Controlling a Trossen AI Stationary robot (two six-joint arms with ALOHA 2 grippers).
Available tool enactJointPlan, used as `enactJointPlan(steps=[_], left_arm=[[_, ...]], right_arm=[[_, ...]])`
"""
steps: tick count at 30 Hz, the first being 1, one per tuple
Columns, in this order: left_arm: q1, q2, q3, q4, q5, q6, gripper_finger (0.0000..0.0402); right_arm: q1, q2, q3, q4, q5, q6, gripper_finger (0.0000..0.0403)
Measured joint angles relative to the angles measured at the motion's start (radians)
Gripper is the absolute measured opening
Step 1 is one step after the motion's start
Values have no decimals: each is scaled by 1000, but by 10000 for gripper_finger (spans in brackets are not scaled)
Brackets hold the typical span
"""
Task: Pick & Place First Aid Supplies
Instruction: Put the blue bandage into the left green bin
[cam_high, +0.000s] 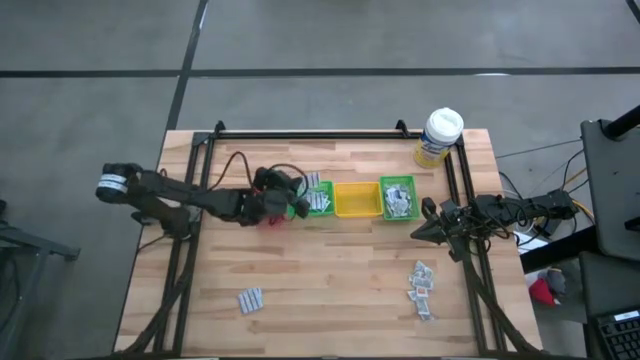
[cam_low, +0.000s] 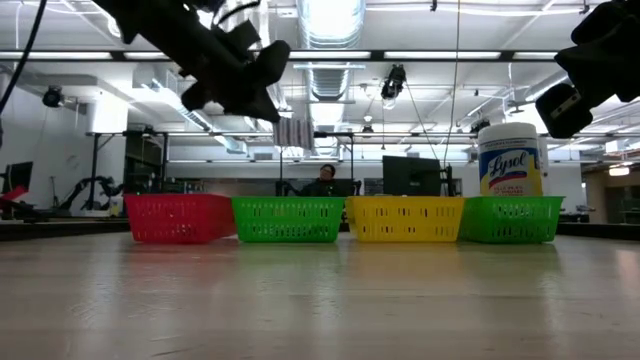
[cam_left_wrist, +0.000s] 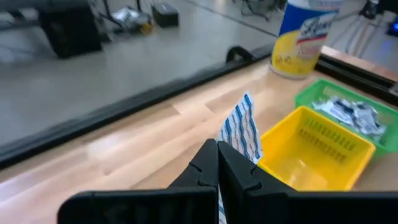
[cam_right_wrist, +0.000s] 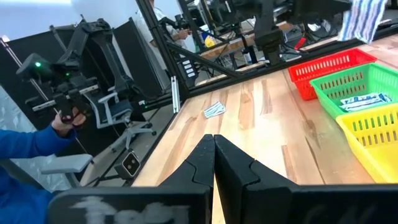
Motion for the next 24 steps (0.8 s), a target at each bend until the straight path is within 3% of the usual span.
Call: enactJointPlan(steps=[5, 15, 24], left_arm=[[81, 0, -7, 0, 171, -13, 0], [180, 32, -16, 0, 382, -86, 0], [232, 158, -18, -1, 472, -142, 0]], right_arm=[[0, 0, 0, 0, 0, -3, 8], [0, 0, 0, 0, 0, -3, 8], [0, 0, 0, 0, 0, -3, 8]])
